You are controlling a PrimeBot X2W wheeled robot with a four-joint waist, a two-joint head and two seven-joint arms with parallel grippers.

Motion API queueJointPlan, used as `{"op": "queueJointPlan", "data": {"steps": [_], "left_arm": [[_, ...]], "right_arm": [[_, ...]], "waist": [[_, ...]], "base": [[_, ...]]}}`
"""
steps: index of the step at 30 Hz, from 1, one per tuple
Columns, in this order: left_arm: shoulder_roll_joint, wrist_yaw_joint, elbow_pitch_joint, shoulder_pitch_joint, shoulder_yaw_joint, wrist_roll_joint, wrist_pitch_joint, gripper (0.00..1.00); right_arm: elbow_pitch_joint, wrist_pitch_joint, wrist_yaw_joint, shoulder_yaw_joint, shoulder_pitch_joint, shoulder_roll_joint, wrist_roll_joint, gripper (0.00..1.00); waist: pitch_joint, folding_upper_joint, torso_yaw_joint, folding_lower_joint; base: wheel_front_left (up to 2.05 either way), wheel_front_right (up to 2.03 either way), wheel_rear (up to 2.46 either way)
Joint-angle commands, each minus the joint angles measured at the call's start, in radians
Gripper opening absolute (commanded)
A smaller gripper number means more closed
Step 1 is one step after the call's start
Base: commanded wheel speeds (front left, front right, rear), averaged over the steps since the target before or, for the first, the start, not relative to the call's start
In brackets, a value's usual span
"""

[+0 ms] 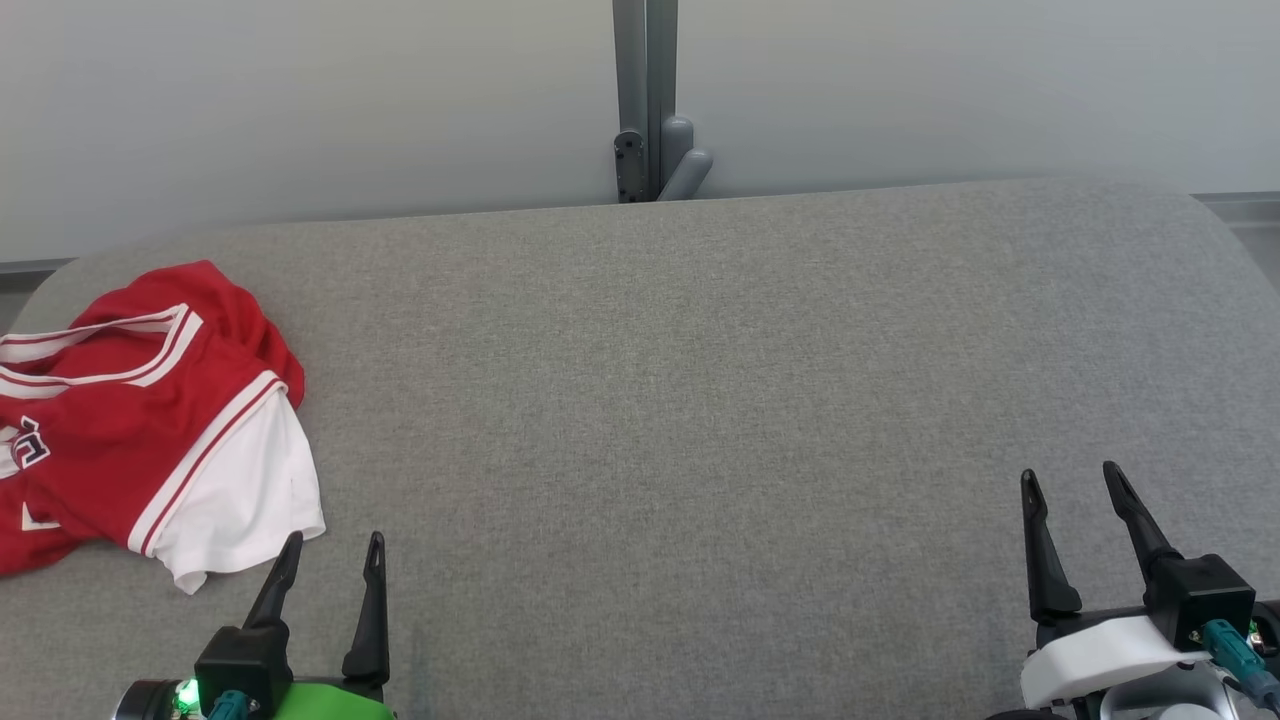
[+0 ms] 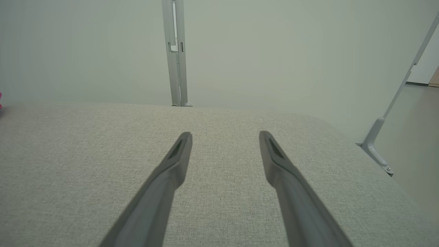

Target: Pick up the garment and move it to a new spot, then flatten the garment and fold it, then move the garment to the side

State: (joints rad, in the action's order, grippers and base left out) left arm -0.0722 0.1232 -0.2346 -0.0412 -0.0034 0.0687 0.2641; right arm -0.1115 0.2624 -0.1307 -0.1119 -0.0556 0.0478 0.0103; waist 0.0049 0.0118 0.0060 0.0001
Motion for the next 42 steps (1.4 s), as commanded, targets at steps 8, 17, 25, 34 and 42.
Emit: {"op": "queueJointPlan", "data": {"steps": [8, 17, 25, 34, 42], "left_arm": [[0.005, 0.005, -0.013, 0.007, -0.007, 0.008, 0.001, 1.00], [0.007, 0.005, -0.018, 0.008, 0.006, 0.013, 0.001, 1.00], [0.013, -0.004, -0.020, -0.032, 0.049, 0.027, 0.001, 1.00], [0.018, -0.043, -0.050, -0.041, 0.101, 0.031, 0.001, 1.00], [0.020, -0.036, -0.213, 0.150, 0.099, 0.141, -0.020, 1.00]], "right_arm": [[0.001, 0.004, 0.000, -0.009, -0.012, 0.005, -0.021, 1.00], [0.000, 0.004, 0.000, -0.005, -0.018, 0.004, -0.030, 1.00], [-0.008, 0.004, 0.000, 0.039, 0.003, 0.004, -0.037, 1.00], [-0.020, 0.004, 0.000, 0.114, 0.023, 0.004, -0.024, 1.00], [-0.001, 0.004, 0.000, 0.128, 0.063, 0.005, 0.007, 1.00]], "waist": [[0.002, -0.0118, 0.017, -0.0001], [-0.003, -0.0118, 0.160, -0.0001], [-0.014, -0.0118, 0.344, -0.0001], [-0.005, -0.0118, 0.378, -0.0001], [0.090, -0.0118, 0.283, -0.0001]], "base": [[0.00, 0.00, 0.00], [0.00, 0.00, 0.00], [0.00, 0.00, 0.00], [0.00, 0.00, 0.00], [0.00, 0.00, 0.00]]}}
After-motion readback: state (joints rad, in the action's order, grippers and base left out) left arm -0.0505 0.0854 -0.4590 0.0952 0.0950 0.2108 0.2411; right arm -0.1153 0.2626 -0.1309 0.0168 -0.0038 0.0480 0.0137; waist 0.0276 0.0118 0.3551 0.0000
